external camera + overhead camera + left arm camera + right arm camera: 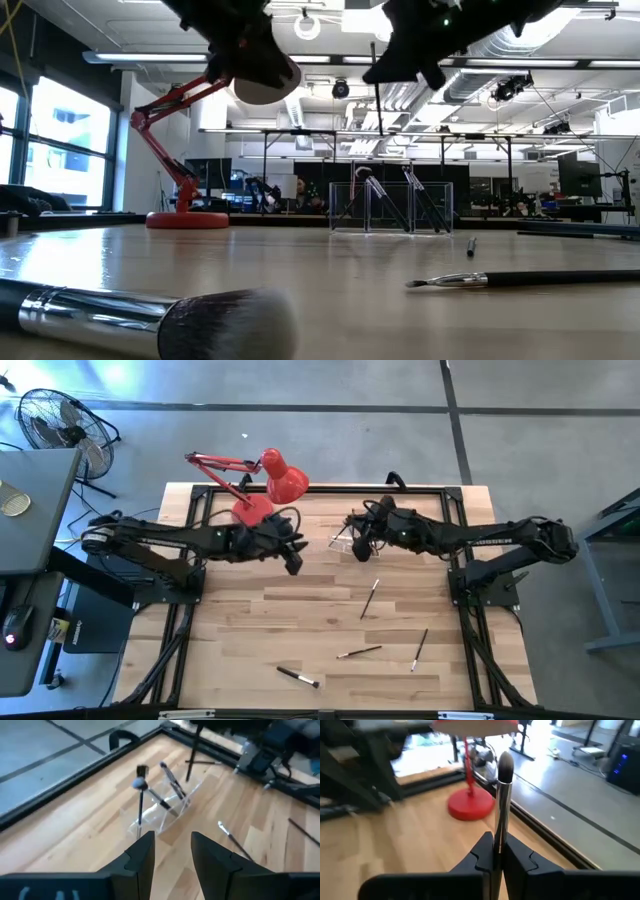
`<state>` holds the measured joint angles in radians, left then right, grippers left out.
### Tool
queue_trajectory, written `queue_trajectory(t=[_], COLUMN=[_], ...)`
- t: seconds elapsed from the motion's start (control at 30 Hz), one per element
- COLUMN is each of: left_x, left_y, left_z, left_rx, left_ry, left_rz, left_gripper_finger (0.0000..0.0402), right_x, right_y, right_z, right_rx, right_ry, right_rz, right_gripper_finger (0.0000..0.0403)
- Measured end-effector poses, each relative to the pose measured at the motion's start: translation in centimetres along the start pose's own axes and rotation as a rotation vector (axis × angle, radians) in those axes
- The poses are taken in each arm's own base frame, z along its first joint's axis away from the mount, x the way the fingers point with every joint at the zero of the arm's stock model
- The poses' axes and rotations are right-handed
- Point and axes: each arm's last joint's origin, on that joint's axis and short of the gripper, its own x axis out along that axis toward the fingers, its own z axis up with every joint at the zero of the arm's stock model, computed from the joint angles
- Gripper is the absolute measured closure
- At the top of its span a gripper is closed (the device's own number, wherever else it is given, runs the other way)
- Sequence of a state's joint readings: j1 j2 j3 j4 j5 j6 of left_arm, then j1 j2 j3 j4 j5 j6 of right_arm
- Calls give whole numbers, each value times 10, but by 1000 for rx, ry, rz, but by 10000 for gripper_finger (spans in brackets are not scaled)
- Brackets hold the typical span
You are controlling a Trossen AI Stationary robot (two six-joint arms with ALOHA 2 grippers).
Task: Put items in baskets/containers
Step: Put the eyeshadow brush into the transparent organizer, then put the powder brush into the transparent organizer
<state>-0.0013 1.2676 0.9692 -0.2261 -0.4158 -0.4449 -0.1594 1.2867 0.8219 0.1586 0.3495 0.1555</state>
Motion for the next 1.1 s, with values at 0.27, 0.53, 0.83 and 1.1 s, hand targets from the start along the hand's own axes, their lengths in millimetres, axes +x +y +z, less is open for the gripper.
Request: queue_trajectory(t=[0.27,0.53,0.83,1.1], left_x=[-6,-6,-6,-6], left_y=[18,27,27,25], left_z=[8,2,0,-1], left_rx=[80,125,170,168], left_ry=[25,127,152,170], left_rz=[-2,-5,-23,-73], left_gripper_finger=[276,276,276,276], right_x=[38,63,61,33], right_y=[-16,-26,-28,-26], right_z=[-29,-56,-56,-26], right_rx=[-15,-6,63,146], right_ry=[120,220,238,174], right_rz=[-78,-153,-145,14], right_gripper_finger=[387,380,333,319])
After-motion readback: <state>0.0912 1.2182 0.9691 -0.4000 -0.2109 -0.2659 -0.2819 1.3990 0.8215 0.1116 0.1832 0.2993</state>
